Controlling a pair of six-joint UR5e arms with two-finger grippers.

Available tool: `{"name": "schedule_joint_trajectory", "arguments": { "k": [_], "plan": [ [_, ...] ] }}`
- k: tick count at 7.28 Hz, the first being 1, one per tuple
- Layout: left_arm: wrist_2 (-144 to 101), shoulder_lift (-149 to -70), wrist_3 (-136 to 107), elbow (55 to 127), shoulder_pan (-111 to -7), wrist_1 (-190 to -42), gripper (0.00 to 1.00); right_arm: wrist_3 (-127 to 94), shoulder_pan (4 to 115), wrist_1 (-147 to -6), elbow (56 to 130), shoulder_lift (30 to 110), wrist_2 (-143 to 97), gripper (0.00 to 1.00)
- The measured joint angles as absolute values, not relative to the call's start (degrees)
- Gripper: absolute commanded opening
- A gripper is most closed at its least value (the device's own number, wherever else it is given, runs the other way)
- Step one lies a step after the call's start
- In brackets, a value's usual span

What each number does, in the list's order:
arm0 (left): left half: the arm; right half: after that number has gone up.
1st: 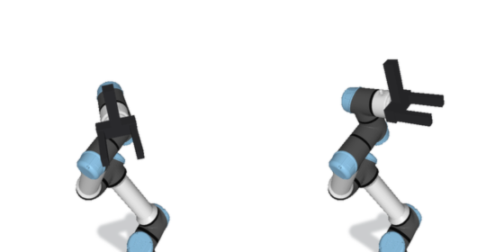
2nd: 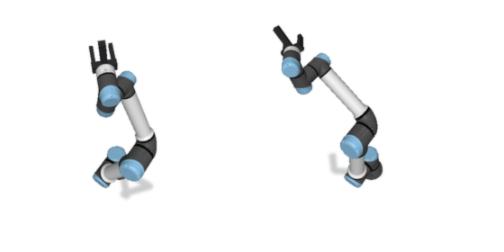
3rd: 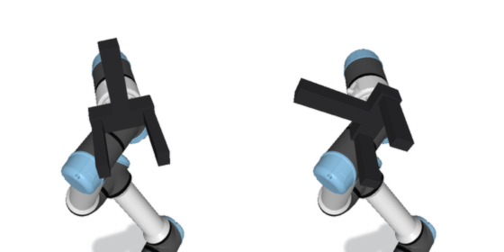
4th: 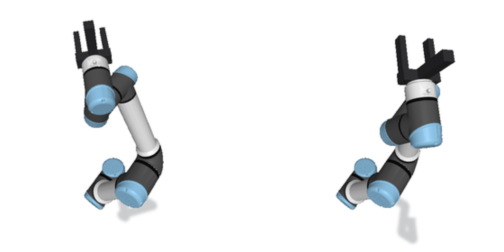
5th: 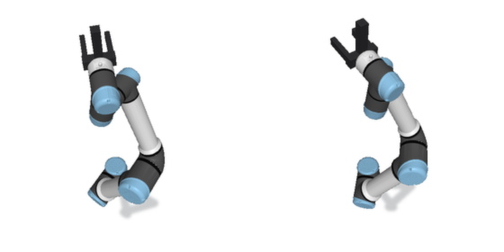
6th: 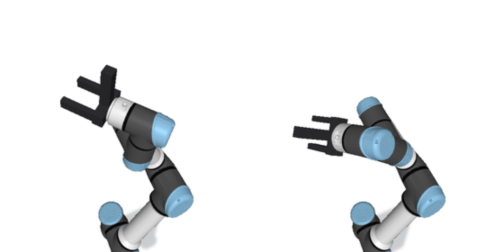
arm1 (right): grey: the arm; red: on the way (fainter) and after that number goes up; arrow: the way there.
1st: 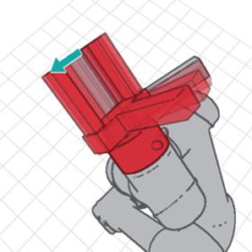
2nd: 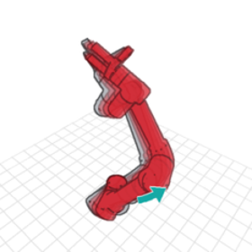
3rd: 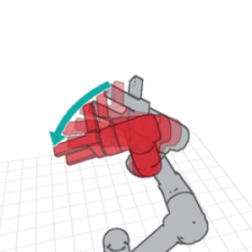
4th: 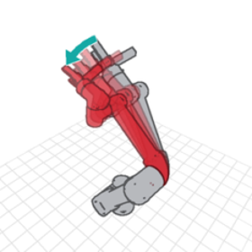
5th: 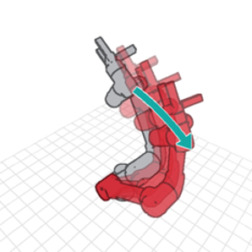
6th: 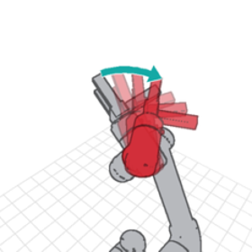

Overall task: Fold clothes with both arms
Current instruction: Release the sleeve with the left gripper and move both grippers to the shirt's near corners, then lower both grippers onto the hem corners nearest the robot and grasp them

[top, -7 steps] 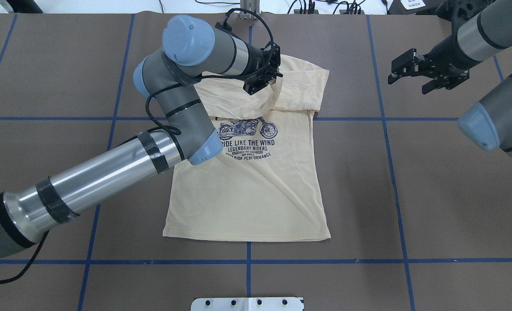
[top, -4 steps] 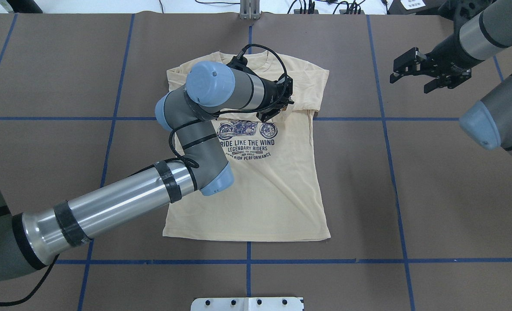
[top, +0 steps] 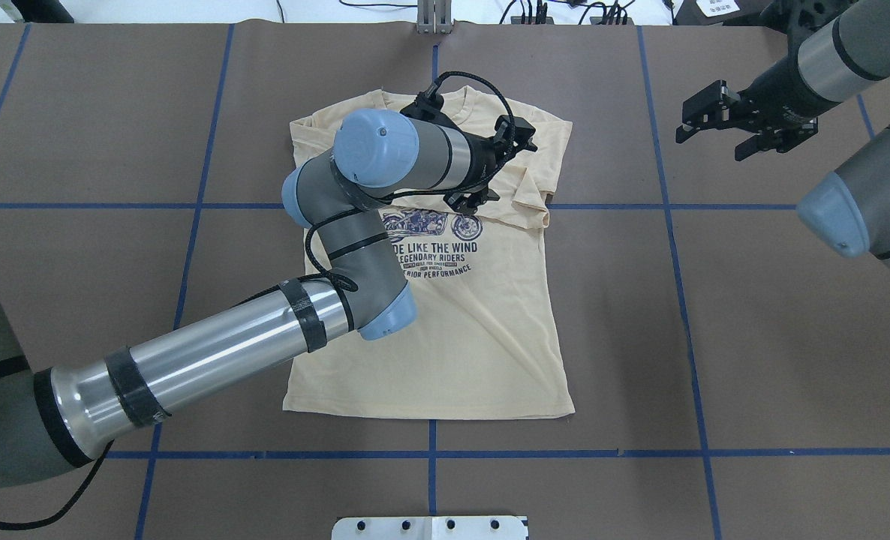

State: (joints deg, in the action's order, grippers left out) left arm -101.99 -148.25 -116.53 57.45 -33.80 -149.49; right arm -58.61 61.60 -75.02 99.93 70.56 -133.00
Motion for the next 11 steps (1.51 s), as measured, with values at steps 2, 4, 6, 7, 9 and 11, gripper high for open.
{"name": "schedule_joint_trajectory", "arguments": {
  "k": [2,4,6,7,9,11],
  "plan": [
    [-108.09,-140.55,-115.08,66.57,-36.24,-147.58,0.99,-60.23,60.14,-74.71,102.00,70.92,-135.01,0.99],
    [-112.94,-127.33,-111.46,83.26,-38.66,-141.93,0.99,-68.72,54.56,-74.30,106.27,71.41,-133.58,1.00],
    [-114.04,-117.18,-103.54,98.96,-39.15,-131.67,0.99,-77.18,44.32,-74.11,109.77,71.55,-125.95,1.00],
    [-114.21,-113.56,-101.10,104.85,-39.11,-128.34,0.99,-80.21,38.52,-74.05,110.85,71.67,-121.03,1.00],
    [-113.81,-110.42,-99.94,111.00,-38.60,-126.45,0.99,-84.55,29.61,-72.22,111.79,73.68,-113.74,1.00],
    [-113.46,-109.87,-99.85,112.76,-38.32,-126.20,0.99,-86.93,24.29,-68.33,111.55,76.37,-109.66,0.99]
  ]
}}
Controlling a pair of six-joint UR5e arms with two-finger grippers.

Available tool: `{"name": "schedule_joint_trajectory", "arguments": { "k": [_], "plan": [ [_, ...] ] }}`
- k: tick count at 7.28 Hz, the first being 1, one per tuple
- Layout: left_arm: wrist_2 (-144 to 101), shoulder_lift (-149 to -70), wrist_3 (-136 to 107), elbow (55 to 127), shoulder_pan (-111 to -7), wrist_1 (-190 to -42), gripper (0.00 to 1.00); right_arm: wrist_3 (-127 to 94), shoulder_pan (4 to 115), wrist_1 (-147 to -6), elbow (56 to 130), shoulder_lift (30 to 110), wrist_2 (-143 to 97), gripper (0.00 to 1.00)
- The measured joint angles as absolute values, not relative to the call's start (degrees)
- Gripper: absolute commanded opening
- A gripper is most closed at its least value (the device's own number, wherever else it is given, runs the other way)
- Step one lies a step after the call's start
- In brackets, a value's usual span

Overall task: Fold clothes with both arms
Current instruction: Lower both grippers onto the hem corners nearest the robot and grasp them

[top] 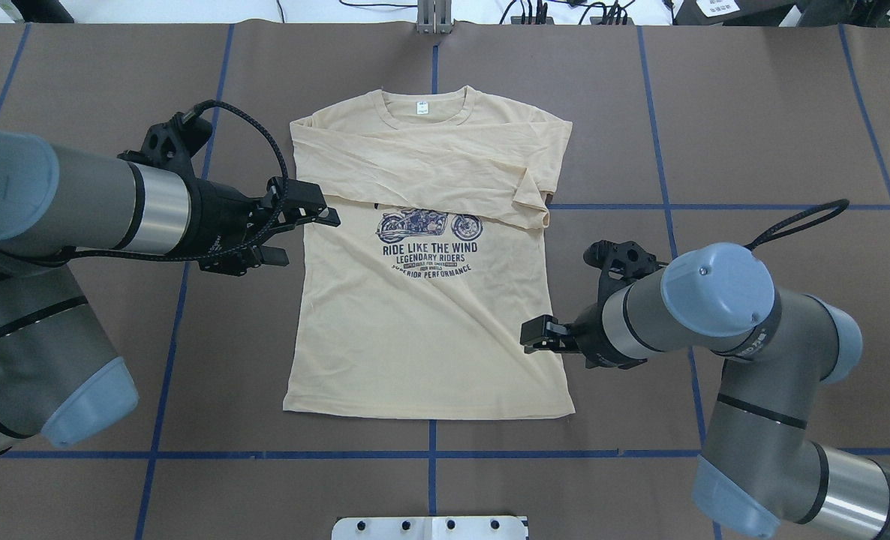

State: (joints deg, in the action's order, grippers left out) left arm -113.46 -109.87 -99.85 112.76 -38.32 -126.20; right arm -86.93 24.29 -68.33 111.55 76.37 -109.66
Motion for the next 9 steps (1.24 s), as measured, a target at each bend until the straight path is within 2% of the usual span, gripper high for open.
{"name": "schedule_joint_trajectory", "arguments": {
  "k": [3,6,7,9],
  "plan": [
    [-113.06,-109.96,-99.84,113.42,-37.93,-126.17,0.99,-87.35,21.72,-67.77,108.83,76.62,-109.00,0.98],
    [-113.03,-110.03,-99.84,113.49,-37.73,-126.21,0.99,-87.36,21.19,-67.84,107.27,76.59,-109.12,0.71],
    [-113.03,-110.04,-99.84,113.58,-37.71,-126.19,0.99,-87.37,21.16,-68.00,107.16,76.60,-109.28,0.52],
    [-113.05,-109.99,-99.82,113.87,-37.75,-126.14,0.99,-87.36,21.02,-69.74,107.08,76.28,-109.58,0.34]
  ]
}}
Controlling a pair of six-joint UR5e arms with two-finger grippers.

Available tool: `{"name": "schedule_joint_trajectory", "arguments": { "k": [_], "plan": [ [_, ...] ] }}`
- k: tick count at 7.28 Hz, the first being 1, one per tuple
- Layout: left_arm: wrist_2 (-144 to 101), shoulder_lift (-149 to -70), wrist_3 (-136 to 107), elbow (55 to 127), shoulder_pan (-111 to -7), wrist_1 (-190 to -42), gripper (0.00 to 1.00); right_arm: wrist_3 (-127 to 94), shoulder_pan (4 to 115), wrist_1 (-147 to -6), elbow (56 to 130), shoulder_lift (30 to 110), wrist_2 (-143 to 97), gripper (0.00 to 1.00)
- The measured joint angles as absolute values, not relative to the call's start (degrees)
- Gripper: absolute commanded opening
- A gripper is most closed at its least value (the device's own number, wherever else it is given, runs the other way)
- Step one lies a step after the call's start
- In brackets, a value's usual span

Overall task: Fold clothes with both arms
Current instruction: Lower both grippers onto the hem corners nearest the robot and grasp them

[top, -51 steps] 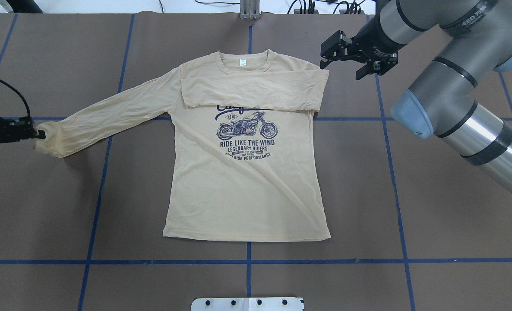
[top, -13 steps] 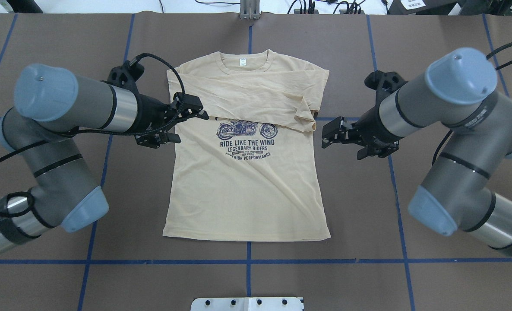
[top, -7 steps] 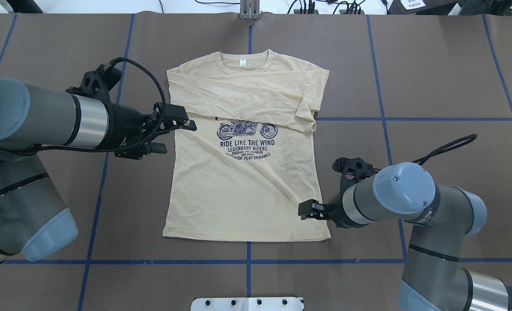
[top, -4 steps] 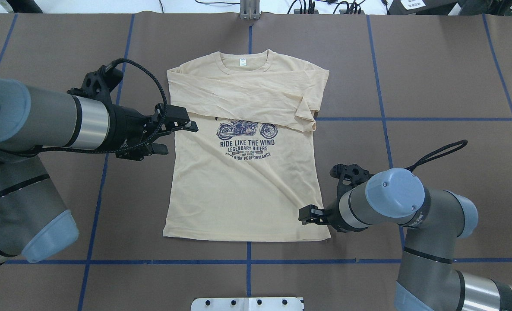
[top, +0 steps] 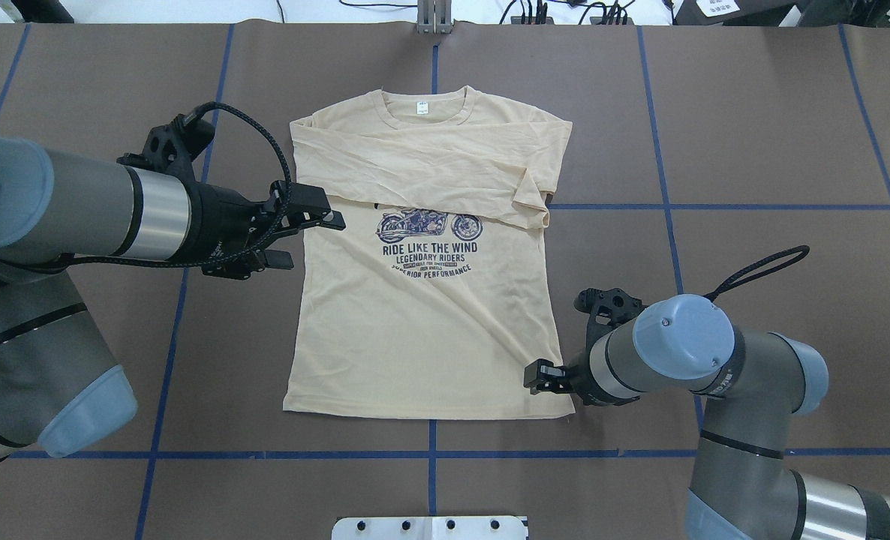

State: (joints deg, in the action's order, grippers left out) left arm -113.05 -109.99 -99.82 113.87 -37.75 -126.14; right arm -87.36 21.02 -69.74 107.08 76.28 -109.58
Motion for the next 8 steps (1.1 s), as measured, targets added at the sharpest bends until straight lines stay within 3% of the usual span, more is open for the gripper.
{"name": "schedule_joint_trajectory", "arguments": {
  "k": [2,6,8],
  "plan": [
    [-113.10,-109.90,-99.77,114.13,-37.81,-126.04,0.99,-87.36,21.02,-70.61,107.20,76.21,-109.87,0.00],
    [-112.55,-109.19,-99.92,114.79,-37.06,-125.01,0.99,-87.36,21.33,-70.69,109.72,76.71,-109.98,0.00],
    [-106.01,-105.61,-100.65,117.28,-30.02,-122.57,0.99,-87.36,21.56,-70.63,113.16,77.00,-110.03,0.00]
  ]
}}
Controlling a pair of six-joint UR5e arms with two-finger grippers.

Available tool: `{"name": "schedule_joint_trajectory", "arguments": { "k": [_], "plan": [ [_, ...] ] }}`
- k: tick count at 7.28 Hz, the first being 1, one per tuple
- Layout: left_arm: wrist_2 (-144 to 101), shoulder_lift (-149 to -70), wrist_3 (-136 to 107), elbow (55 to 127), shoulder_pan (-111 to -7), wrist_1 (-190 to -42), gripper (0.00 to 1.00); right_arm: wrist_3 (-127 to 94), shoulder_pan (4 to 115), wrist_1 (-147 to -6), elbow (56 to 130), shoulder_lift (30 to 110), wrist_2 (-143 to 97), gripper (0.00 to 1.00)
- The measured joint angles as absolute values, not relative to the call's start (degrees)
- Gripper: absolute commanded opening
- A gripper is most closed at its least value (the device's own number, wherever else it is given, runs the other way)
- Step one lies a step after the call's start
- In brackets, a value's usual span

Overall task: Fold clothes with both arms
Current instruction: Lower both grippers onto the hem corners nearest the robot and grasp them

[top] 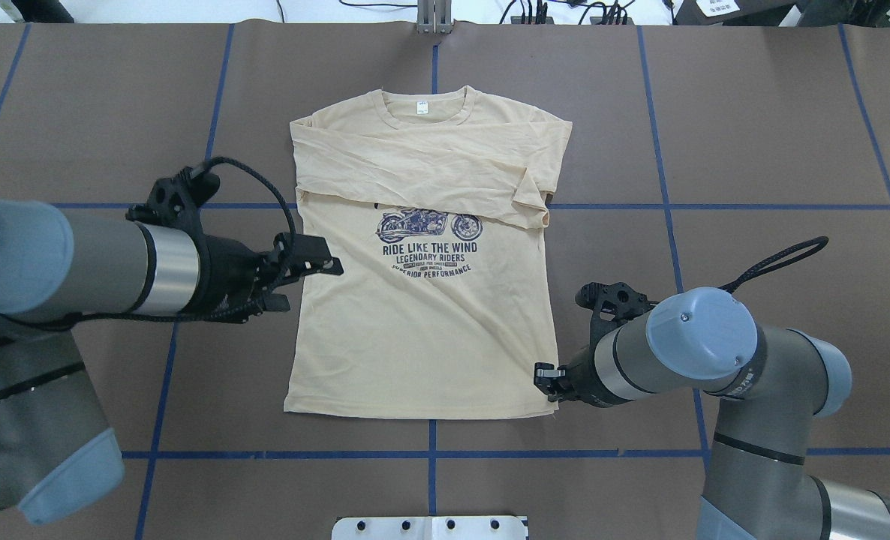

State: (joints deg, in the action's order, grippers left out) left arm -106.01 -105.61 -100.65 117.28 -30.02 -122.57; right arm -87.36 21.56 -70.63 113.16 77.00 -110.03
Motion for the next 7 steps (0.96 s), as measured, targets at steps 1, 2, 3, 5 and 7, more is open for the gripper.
{"name": "schedule_joint_trajectory", "arguments": {
  "k": [1,2,3,5,7],
  "plan": [
    [-102.21,-104.42,-101.34,119.40,-25.26,-117.09,0.99,-87.36,21.72,-70.55,114.81,76.96,-110.27,0.00],
    [-98.80,-104.07,-102.03,121.08,-21.00,-110.53,0.98,-87.37,22.05,-70.49,116.29,76.84,-110.81,0.00],
    [-96.05,-103.95,-102.53,121.22,-17.62,-106.25,0.97,-87.36,22.37,-70.44,117.16,76.70,-111.34,0.00],
    [-93.95,-104.16,-102.67,117.22,-14.55,-103.89,0.94,-87.47,22.62,-70.35,117.63,76.58,-111.38,0.00],
    [-93.12,-104.27,-101.94,114.17,-14.04,-103.56,0.87,-87.60,22.72,-70.32,117.66,76.60,-111.21,0.00]
  ]
}}
